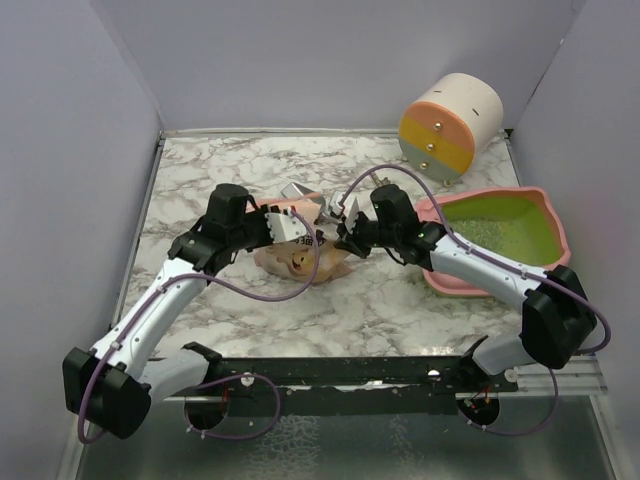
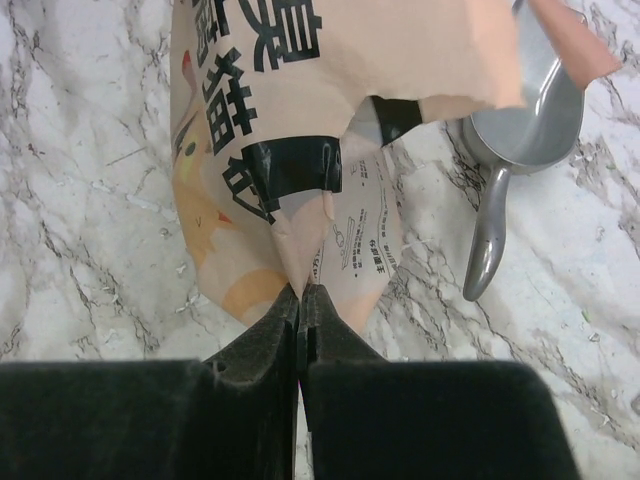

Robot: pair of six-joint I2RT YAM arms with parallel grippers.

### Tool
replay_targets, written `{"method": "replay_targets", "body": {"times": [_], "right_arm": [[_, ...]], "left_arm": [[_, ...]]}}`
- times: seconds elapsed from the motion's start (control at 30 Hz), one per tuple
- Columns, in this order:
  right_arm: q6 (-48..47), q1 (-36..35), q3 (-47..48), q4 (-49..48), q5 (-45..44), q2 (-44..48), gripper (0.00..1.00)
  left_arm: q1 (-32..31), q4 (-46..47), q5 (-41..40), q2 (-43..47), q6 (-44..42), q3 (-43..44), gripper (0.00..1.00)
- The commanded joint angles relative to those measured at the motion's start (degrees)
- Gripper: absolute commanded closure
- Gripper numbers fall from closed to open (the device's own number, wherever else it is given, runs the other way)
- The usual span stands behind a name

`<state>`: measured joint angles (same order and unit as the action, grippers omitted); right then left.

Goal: Fill the litter box with clean litter

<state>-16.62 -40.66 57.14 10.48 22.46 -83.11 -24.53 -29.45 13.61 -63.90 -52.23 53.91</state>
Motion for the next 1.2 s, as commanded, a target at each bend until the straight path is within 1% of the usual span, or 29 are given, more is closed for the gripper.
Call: {"method": "replay_targets", "body": {"times": [0.0, 0.07, 0.2, 0.27, 0.4, 0.63, 0.8, 0.97, 1.17], "right_arm": [[0.1, -0.1, 1.7, 1.1, 1.3, -0.1, 0.99], [0.4, -0.1, 2.1, 1.5, 1.6, 0.1, 0.99], [1.0, 0.0, 2.1, 1.6, 2.7, 1.2, 0.99], [1.4, -0.1, 2.2, 1.6, 3.1, 1.7, 0.99], [1.8, -0.1, 2.8, 2.0, 2.5, 2.0, 0.99], [1.6, 0.0, 3.9, 2.7, 2.6, 1.4, 0.99], [1.8, -0.1, 3.8, 2.6, 3.1, 0.9, 0.99], [1.9, 0.0, 3.7, 2.7, 4.4, 0.7, 0.99], [2.0, 0.0, 2.3, 2.3, 5.6, 1.7, 0.99]], "left_arm": [[-0.2, 11.4, 9.5, 5.6, 3.7, 2.8, 0.68], [-0.2, 11.9, 14.2, 6.3, 5.1, 3.5, 0.65], [-0.2, 11.1, 24.0, 5.2, 7.1, 4.6, 0.5], [-0.5, 9.4, 26.3, 3.6, 6.7, 5.0, 0.47], [-1.2, 5.2, 28.9, 1.2, 5.0, 5.6, 0.45], [-1.8, 2.6, 28.3, -0.7, 2.4, 5.5, 0.39], [-2.8, 2.0, 26.4, -3.1, 1.2, 4.8, 0.28], [-3.1, 4.8, 25.2, -5.3, 0.9, 2.4, 0.19], [-3.1, 10.3, 21.9, -7.7, 0.6, -1.4, 0.18]]}}
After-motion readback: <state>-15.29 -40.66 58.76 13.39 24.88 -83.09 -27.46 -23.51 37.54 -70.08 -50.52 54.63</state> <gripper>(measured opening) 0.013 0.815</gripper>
